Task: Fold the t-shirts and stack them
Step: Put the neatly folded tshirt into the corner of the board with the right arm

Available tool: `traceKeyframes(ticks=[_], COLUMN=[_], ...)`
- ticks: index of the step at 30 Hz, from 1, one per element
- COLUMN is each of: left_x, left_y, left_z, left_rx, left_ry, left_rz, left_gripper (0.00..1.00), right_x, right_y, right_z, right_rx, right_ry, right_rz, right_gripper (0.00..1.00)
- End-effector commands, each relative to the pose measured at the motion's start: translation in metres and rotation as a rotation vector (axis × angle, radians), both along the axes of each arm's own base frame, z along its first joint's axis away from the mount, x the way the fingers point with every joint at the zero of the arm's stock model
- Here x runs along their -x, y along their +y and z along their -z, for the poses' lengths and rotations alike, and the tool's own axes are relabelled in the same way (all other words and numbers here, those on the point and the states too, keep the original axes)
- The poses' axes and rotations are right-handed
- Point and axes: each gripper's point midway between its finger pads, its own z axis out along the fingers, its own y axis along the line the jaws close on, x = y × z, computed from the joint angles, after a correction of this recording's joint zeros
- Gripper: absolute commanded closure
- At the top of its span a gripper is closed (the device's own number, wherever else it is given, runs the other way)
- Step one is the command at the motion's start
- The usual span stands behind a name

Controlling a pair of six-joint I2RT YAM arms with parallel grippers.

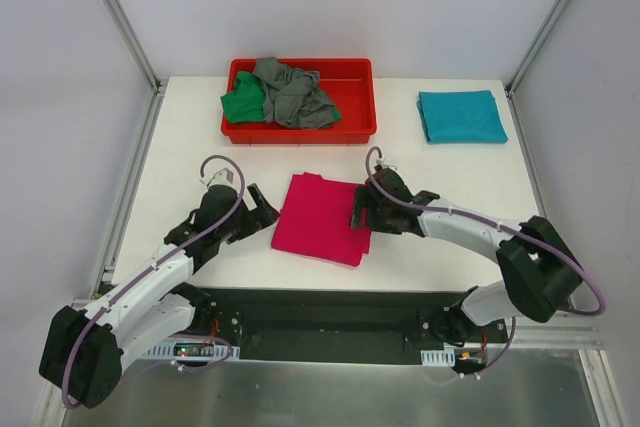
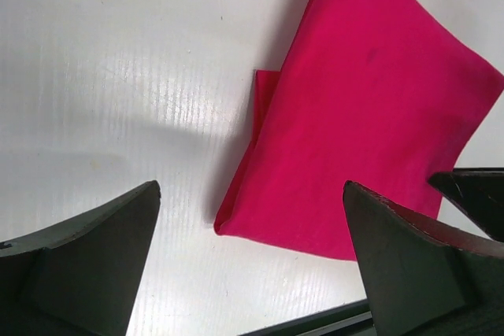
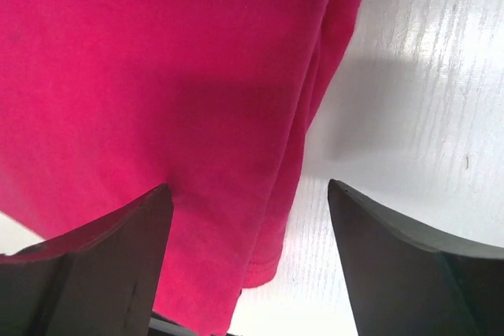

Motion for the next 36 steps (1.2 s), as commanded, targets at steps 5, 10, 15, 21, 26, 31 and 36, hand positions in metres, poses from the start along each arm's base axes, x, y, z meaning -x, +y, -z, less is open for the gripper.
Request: traceKeyframes(ticks=[5, 10, 15, 21, 26, 31, 36], left_x=[0.013, 0.013, 0.014, 0.014, 0.013, 0.012, 0.011], left_y=[-0.007, -0.007, -0.004, 0.0, 0.007, 0.014, 0.021], left_z=[0.006, 0.011, 0.017, 0.018, 0.017, 0.018, 0.019], left_rx=[0.06, 0.047, 0.032, 0.019, -0.011, -0.044, -0.075], left_ry=[0.038, 0.06, 0.072, 0.068, 0.057, 0.05, 0.054], left_rz=[0.017, 0.023, 0.015, -0.002, -0.024, -0.048, -0.07], left_gripper=[0.02, 0.08, 0.11, 0.14, 0.14, 0.13, 0.13], right_x=[-0.012, -0.008, -0.004, -0.008, -0.026, -0.064, -0.108], right_y=[0.01, 0.016, 0.022, 0.02, 0.015, -0.031, -0.083], right_z=[0.013, 0.023, 0.039, 0.054, 0.037, 0.0, -0.04], right_rx=[0.103, 0.182, 0.228, 0.299, 0.357, 0.563, 0.85], right_ry=[0.027, 0.057, 0.099, 0.101, 0.013, -0.117, -0.235], right_rz=[0.058, 0.031, 0.022, -0.033, -0.176, -0.215, -0.244], right_gripper=[0.31, 0.36, 0.45, 0.71, 0.99, 1.0, 1.0])
